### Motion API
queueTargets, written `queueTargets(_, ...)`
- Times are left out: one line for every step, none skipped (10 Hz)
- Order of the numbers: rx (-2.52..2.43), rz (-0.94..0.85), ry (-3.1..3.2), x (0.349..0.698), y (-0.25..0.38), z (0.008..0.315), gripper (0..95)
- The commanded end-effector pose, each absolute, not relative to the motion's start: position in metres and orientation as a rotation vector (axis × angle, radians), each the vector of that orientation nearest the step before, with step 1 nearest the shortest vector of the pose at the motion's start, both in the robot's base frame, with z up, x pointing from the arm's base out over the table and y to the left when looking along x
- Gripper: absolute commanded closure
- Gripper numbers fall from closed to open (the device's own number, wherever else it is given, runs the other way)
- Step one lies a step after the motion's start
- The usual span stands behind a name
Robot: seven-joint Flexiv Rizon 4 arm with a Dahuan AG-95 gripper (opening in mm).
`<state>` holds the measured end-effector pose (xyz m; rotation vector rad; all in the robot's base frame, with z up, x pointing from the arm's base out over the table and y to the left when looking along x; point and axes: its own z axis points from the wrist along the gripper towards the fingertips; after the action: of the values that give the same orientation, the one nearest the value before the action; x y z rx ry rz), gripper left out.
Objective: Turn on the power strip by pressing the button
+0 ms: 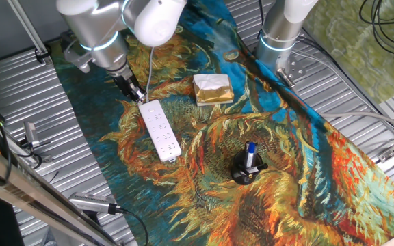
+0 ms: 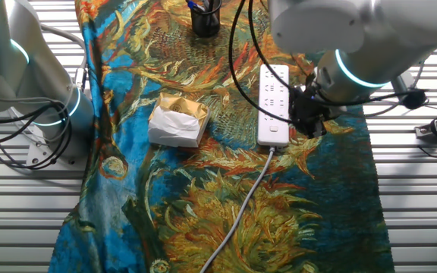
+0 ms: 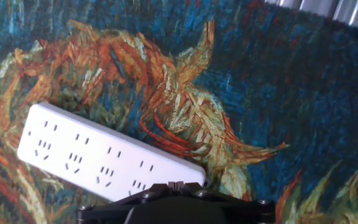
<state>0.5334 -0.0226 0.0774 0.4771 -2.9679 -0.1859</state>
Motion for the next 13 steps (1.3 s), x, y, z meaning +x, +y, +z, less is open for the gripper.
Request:
queueTargets(0.491,-0.186,-2.966,0.5319,-0.0219,0.0778,95.0)
queueTargets(0.5,-0.188,-2.966,0.5316,-0.0217,0.0788,95.0)
queueTargets(0.51,-0.19,-2.965,0.5316,-0.0208,0.0797,95.0)
queueTargets(0.523,-0.183,-2.963,0.5308,-0.0202,0.0797,95.0)
queueTargets(0.522,-0.177,-2.962,0.5298,-0.0202,0.0795,95.0)
queueTargets(0.518,-0.176,-2.964,0.5284,-0.0205,0.079,95.0)
queueTargets(0.514,-0.182,-2.97,0.5271,-0.0207,0.0787,95.0)
queueTargets(0.51,-0.184,-2.971,0.5265,-0.0202,0.0789,95.0)
queueTargets(0.512,-0.182,-2.97,0.526,-0.02,0.0792,95.0)
queueTargets(0.507,-0.18,-2.972,0.526,-0.02,0.0792,95.0)
queueTargets(0.507,-0.195,-2.978,0.526,-0.02,0.0792,95.0)
queueTargets(0.527,-0.196,-2.973,0.526,-0.02,0.0792,95.0)
queueTargets(0.546,-0.191,-2.97,0.526,-0.02,0.0792,95.0)
